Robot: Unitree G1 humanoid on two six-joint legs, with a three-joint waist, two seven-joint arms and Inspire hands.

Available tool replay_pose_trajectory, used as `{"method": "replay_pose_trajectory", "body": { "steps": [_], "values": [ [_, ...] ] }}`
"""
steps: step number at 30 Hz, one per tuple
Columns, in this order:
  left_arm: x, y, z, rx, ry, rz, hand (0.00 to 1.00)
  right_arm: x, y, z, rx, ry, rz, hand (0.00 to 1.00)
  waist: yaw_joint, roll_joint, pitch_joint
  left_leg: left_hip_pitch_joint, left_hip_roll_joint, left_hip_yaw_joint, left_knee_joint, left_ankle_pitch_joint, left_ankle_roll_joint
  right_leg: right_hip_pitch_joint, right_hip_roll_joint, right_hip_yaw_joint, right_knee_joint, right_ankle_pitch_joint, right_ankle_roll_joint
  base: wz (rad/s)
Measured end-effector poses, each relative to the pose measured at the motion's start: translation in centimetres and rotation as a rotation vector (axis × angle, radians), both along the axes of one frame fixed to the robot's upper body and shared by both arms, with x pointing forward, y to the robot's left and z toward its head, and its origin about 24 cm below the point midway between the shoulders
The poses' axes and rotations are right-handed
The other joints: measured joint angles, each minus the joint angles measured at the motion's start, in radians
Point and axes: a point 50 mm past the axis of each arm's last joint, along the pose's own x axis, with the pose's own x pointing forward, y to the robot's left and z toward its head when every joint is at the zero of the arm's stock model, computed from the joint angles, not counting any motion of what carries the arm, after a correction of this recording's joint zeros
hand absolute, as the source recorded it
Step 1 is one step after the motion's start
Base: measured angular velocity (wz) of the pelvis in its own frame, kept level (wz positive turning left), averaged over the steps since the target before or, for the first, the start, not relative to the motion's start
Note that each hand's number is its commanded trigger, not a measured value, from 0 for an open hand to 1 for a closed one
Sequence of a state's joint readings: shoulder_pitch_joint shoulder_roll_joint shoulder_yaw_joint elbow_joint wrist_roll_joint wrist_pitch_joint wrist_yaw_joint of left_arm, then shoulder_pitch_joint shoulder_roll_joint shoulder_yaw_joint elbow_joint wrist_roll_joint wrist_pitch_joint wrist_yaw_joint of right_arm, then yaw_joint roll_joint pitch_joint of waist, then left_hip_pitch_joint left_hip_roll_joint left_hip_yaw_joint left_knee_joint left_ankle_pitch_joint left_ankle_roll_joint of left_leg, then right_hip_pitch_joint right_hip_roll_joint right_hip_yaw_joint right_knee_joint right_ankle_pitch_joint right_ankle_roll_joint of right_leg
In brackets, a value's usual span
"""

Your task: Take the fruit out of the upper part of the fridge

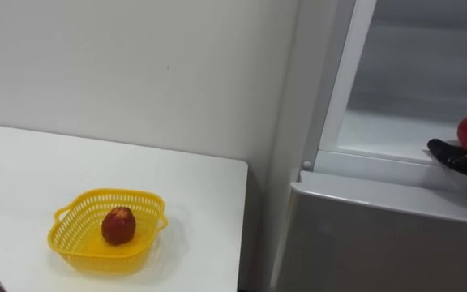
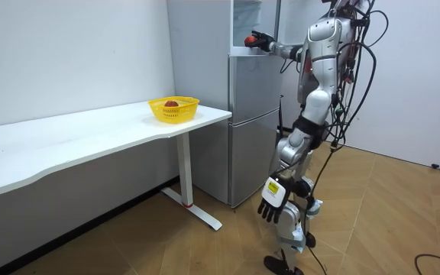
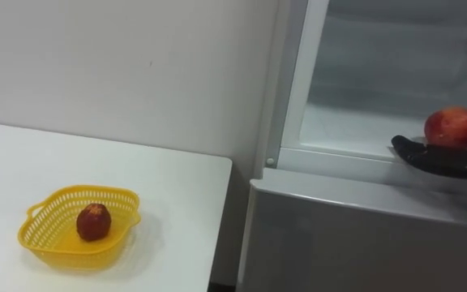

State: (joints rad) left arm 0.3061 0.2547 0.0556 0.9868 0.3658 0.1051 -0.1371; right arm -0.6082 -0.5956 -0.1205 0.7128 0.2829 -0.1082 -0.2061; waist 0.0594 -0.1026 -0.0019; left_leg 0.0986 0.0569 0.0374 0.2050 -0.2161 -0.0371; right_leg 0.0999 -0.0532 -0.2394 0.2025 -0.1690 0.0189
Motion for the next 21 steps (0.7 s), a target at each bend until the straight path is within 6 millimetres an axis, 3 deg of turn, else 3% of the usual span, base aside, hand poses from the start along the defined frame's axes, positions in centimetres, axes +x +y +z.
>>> {"method": "replay_pose_trajectory", "body": {
  "steps": [16,17,18,20,21],
  "values": [
    [-0.24,0.13,0.08,0.027,0.004,0.01,0.0,0.26,-0.96,-0.45,0.017,0.091,0.064,0.0,0.002,-0.008,0.0016,0.02,0.0,-0.001,-0.003,-0.001,-0.001,0.026,0.002,0.0,-0.015,0.001,0.0,0.0],
    [-0.29,0.14,0.08,0.03,0.004,0.011,0.0,0.25,-1.0,-0.46,0.016,0.093,0.065,0.11,0.002,-0.009,0.0015,0.021,0.0,-0.001,-0.001,-0.001,-0.001,0.028,0.002,0.0,-0.016,0.001,0.0,0.0],
    [-0.31,0.15,0.09,0.031,0.005,0.012,0.0,0.26,-0.98,-0.48,0.016,0.097,0.072,0.56,0.001,-0.01,0.0017,0.024,0.0,-0.001,-0.001,-0.001,-0.001,0.03,0.002,0.0,-0.016,0.001,0.0,0.0],
    [-0.31,0.15,0.09,0.031,0.005,0.012,0.0,0.27,-0.98,-0.56,0.018,0.105,0.077,1.0,0.001,-0.012,0.0026,0.029,0.0,-0.001,-0.002,-0.001,-0.001,0.034,0.002,0.001,-0.016,0.0,0.0,0.0],
    [-0.32,0.15,0.08,0.031,0.005,0.012,0.0,0.25,-1.03,-0.63,0.02,0.111,0.079,1.0,0.001,-0.014,0.0035,0.033,0.0,-0.001,-0.004,-0.001,-0.001,0.038,0.002,0.0,-0.017,0.0,0.0,0.0]
  ]
}}
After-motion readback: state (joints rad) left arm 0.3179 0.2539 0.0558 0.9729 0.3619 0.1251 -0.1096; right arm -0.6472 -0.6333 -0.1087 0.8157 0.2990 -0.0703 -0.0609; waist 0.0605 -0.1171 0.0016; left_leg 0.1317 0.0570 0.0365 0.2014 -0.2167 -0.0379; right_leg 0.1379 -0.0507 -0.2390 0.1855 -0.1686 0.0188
